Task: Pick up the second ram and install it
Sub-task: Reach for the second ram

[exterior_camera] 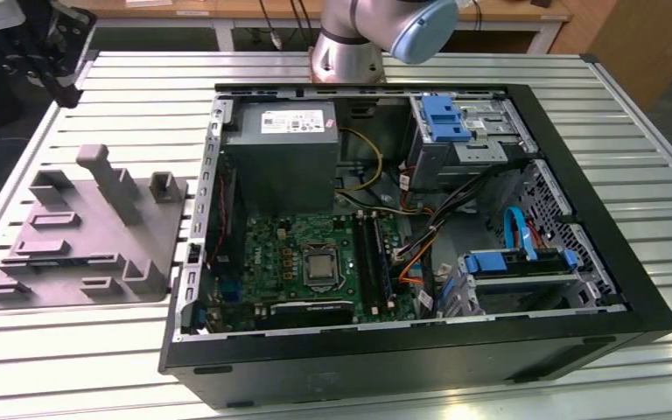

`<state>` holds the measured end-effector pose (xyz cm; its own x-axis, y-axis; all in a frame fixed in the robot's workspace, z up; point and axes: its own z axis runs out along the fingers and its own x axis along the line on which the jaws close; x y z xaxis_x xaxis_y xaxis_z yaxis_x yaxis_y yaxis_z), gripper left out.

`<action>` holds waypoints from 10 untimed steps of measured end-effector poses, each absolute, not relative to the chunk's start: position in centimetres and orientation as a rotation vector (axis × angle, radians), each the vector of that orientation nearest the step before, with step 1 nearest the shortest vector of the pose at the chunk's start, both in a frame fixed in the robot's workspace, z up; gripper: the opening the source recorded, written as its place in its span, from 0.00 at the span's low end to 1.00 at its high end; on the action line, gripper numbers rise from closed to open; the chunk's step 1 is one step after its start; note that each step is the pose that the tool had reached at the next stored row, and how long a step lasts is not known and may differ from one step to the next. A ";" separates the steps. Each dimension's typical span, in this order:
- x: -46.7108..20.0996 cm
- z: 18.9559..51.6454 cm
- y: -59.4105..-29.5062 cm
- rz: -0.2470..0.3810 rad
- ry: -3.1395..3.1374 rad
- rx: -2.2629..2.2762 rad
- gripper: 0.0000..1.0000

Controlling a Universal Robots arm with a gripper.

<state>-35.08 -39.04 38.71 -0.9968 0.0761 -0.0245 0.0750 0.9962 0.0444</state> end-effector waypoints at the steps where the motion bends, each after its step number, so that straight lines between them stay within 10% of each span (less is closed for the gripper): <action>1: -35.5 38.7 -39.0 0.068 3.112 0.118 0.10; 10: -38.6 38.4 -39.0 0.068 3.112 0.118 0.10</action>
